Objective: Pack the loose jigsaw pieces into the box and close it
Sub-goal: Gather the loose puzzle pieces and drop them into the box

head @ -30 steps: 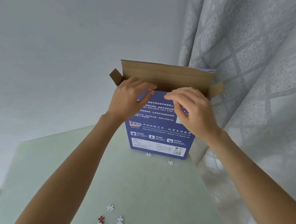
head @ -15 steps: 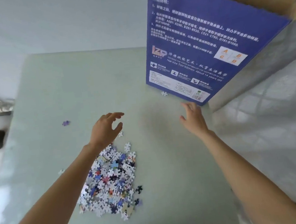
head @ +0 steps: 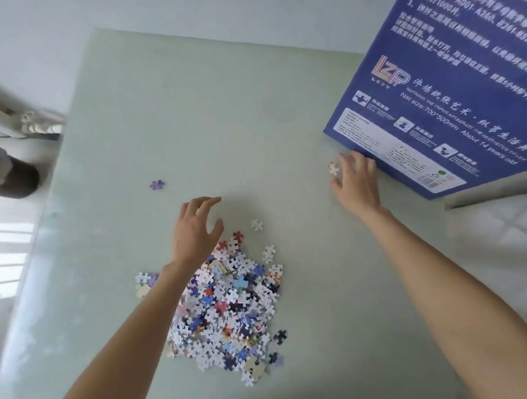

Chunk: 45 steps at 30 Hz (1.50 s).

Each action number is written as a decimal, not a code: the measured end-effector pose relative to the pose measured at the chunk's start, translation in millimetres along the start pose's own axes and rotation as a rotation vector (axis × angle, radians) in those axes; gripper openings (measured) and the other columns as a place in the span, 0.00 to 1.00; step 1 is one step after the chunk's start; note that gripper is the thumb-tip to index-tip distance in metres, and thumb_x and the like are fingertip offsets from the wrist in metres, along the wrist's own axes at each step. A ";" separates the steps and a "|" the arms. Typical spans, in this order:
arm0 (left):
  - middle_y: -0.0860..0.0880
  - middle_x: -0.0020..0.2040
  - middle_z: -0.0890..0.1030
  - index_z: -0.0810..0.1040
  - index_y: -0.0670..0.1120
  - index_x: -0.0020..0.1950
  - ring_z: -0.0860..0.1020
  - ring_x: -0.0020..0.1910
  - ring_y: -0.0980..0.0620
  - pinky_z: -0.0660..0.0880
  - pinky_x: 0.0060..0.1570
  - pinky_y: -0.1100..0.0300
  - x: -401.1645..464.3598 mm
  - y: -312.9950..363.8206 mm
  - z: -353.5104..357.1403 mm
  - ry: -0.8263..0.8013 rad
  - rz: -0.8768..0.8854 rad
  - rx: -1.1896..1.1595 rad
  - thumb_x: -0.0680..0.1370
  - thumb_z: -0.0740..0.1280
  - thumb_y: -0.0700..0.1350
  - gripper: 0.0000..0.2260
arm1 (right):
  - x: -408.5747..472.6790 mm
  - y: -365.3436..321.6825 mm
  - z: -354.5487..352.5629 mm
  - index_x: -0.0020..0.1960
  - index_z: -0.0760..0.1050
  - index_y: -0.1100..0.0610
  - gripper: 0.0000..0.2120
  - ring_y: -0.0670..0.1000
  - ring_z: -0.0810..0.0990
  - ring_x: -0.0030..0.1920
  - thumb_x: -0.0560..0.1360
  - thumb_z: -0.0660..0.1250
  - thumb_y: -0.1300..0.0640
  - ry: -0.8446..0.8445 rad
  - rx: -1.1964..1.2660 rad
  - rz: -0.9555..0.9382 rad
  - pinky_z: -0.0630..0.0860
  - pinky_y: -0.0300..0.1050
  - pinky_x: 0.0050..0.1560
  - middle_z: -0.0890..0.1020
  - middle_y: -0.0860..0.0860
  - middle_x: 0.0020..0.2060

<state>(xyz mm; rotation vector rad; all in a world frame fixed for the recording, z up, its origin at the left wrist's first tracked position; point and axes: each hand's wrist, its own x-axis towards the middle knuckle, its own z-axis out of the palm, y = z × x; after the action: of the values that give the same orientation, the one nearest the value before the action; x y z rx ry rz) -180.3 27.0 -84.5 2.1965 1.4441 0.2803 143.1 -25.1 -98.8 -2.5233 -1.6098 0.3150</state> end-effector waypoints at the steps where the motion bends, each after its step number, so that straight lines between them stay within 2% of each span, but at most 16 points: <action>1: 0.45 0.65 0.73 0.71 0.45 0.67 0.69 0.65 0.45 0.68 0.65 0.48 5.6 -11.2 -3.6 0.039 -0.001 0.028 0.75 0.66 0.44 0.20 | 2.7 -6.1 2.6 0.63 0.70 0.64 0.20 0.65 0.70 0.56 0.72 0.66 0.61 -0.008 -0.015 0.017 0.66 0.54 0.58 0.72 0.63 0.61; 3: 0.46 0.72 0.64 0.63 0.44 0.72 0.60 0.72 0.47 0.56 0.72 0.52 20.5 -34.8 -8.8 0.053 -0.049 0.094 0.77 0.64 0.47 0.25 | -1.1 -20.5 6.2 0.62 0.71 0.66 0.20 0.66 0.69 0.57 0.72 0.65 0.62 -0.018 0.008 -0.007 0.65 0.56 0.60 0.72 0.64 0.60; 5: 0.47 0.76 0.53 0.53 0.43 0.76 0.49 0.75 0.50 0.46 0.73 0.54 36.3 -54.2 -11.9 0.002 -0.155 0.147 0.79 0.60 0.52 0.30 | -15.1 -36.1 10.4 0.63 0.71 0.66 0.20 0.66 0.69 0.58 0.72 0.65 0.63 -0.036 0.034 -0.074 0.65 0.56 0.62 0.72 0.64 0.61; 7: 0.48 0.77 0.47 0.48 0.43 0.76 0.44 0.76 0.51 0.44 0.74 0.54 46.1 -68.1 -14.5 -0.067 -0.262 0.157 0.79 0.56 0.55 0.31 | -38.1 -57.4 18.3 0.64 0.71 0.65 0.21 0.66 0.70 0.58 0.71 0.66 0.62 -0.068 0.050 -0.155 0.66 0.55 0.62 0.72 0.64 0.62; 10: 0.49 0.77 0.46 0.46 0.44 0.76 0.43 0.75 0.53 0.45 0.74 0.54 37.1 -64.8 -13.7 -0.144 -0.258 0.137 0.80 0.54 0.56 0.31 | -79.3 -90.8 26.4 0.66 0.70 0.62 0.23 0.63 0.68 0.64 0.72 0.67 0.60 -0.141 0.090 -0.230 0.65 0.55 0.65 0.71 0.60 0.66; 14: 0.53 0.77 0.46 0.49 0.47 0.76 0.44 0.75 0.55 0.43 0.71 0.58 -14.5 -37.2 -9.2 -0.256 -0.138 0.058 0.79 0.55 0.57 0.30 | -127.5 -123.9 31.5 0.70 0.66 0.57 0.23 0.56 0.62 0.71 0.76 0.63 0.59 -0.258 0.115 -0.390 0.52 0.47 0.70 0.67 0.54 0.71; 17: 0.53 0.77 0.48 0.52 0.49 0.76 0.45 0.75 0.54 0.42 0.71 0.58 -56.2 -22.4 -5.7 -0.323 -0.013 0.098 0.79 0.54 0.58 0.28 | -157.3 -139.2 33.1 0.71 0.65 0.57 0.22 0.54 0.62 0.71 0.77 0.62 0.58 -0.339 0.127 -0.503 0.53 0.46 0.71 0.67 0.52 0.70; 19: 0.53 0.76 0.53 0.54 0.51 0.76 0.50 0.75 0.53 0.47 0.72 0.56 -78.5 -21.0 -7.8 -0.335 0.050 0.103 0.78 0.55 0.60 0.28 | -173.9 -145.8 32.0 0.71 0.65 0.57 0.22 0.53 0.62 0.70 0.78 0.61 0.55 -0.383 0.139 -0.542 0.56 0.49 0.73 0.67 0.51 0.70; 21: 0.53 0.75 0.58 0.53 0.52 0.75 0.56 0.73 0.53 0.53 0.72 0.54 -95.0 -22.9 -13.2 -0.347 0.078 0.100 0.76 0.58 0.61 0.31 | -187.3 -147.3 28.4 0.71 0.65 0.55 0.24 0.53 0.64 0.69 0.77 0.63 0.51 -0.338 0.141 -0.513 0.64 0.56 0.69 0.67 0.52 0.70; 23: 0.53 0.73 0.61 0.51 0.53 0.75 0.59 0.72 0.52 0.54 0.71 0.52 -107.8 -26.4 -20.6 -0.380 0.094 0.134 0.73 0.62 0.63 0.36 | -201.2 -146.4 23.4 0.73 0.61 0.52 0.34 0.55 0.62 0.69 0.72 0.68 0.44 -0.313 0.069 -0.343 0.66 0.57 0.66 0.62 0.54 0.72; 26: 0.53 0.73 0.61 0.48 0.53 0.76 0.58 0.71 0.50 0.54 0.71 0.49 -117.1 -31.1 -28.0 -0.433 0.114 0.166 0.68 0.69 0.63 0.44 | -216.6 -148.3 20.4 0.75 0.49 0.50 0.50 0.58 0.60 0.68 0.63 0.72 0.35 -0.407 -0.034 -0.039 0.67 0.53 0.62 0.56 0.57 0.72; 28: 0.51 0.72 0.62 0.48 0.53 0.76 0.59 0.71 0.50 0.57 0.71 0.50 -120.4 -32.7 -28.0 -0.442 0.113 0.146 0.67 0.72 0.59 0.46 | -224.0 -157.2 25.8 0.76 0.47 0.51 0.53 0.57 0.61 0.66 0.62 0.73 0.37 -0.418 -0.011 -0.014 0.69 0.50 0.60 0.57 0.57 0.70; 34: 0.47 0.68 0.67 0.51 0.50 0.75 0.65 0.65 0.48 0.64 0.67 0.55 -116.5 -36.9 -23.0 -0.434 0.051 0.050 0.66 0.76 0.51 0.46 | -215.8 -188.2 38.7 0.76 0.47 0.51 0.51 0.56 0.65 0.62 0.64 0.77 0.48 -0.439 0.128 -0.004 0.75 0.50 0.55 0.61 0.57 0.65; 37: 0.46 0.66 0.69 0.56 0.49 0.73 0.67 0.64 0.47 0.63 0.66 0.55 -110.5 -37.3 -24.6 -0.428 0.020 -0.033 0.67 0.76 0.48 0.41 | -205.8 -190.8 38.5 0.73 0.53 0.51 0.47 0.54 0.70 0.60 0.64 0.77 0.48 -0.467 0.125 -0.021 0.75 0.48 0.54 0.66 0.56 0.64; 41: 0.45 0.62 0.74 0.63 0.48 0.68 0.73 0.60 0.48 0.68 0.63 0.56 -106.1 -36.7 -25.2 -0.407 0.021 -0.122 0.69 0.74 0.45 0.32 | -200.7 -192.7 37.5 0.72 0.57 0.54 0.43 0.53 0.72 0.60 0.65 0.75 0.49 -0.439 0.108 -0.042 0.74 0.45 0.55 0.70 0.55 0.63; 45: 0.45 0.61 0.75 0.66 0.47 0.66 0.76 0.56 0.48 0.72 0.59 0.57 -104.9 -37.0 -24.5 -0.412 0.039 -0.122 0.70 0.73 0.46 0.27 | -201.9 -195.1 35.7 0.69 0.62 0.53 0.35 0.53 0.69 0.58 0.67 0.75 0.50 -0.385 0.108 -0.027 0.73 0.43 0.52 0.67 0.56 0.59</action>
<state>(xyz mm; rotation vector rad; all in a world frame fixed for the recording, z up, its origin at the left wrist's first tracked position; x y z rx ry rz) -264.4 -49.0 -72.1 2.0355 1.1276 -0.0697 -119.6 -125.9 -69.0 -2.4650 -1.6911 0.9067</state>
